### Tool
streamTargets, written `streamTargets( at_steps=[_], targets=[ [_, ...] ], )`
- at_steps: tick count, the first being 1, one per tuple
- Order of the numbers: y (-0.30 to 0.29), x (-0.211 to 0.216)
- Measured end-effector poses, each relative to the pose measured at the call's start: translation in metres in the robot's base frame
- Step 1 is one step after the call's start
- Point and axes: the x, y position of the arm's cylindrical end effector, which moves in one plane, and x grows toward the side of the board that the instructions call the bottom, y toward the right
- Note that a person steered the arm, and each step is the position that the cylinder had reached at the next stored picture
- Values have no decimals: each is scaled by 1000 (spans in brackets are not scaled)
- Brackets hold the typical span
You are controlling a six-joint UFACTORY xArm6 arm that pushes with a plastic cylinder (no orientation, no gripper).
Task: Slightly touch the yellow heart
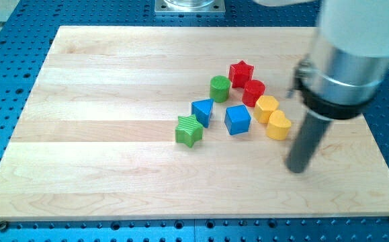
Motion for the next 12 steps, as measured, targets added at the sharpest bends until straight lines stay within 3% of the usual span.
streamTargets(
  at_steps=[2,3,4,7,9,12],
  targets=[
    [34,0],
    [41,-36],
    [41,-108],
    [-1,-108],
    [-3,-72],
    [-3,-99]
  ],
)
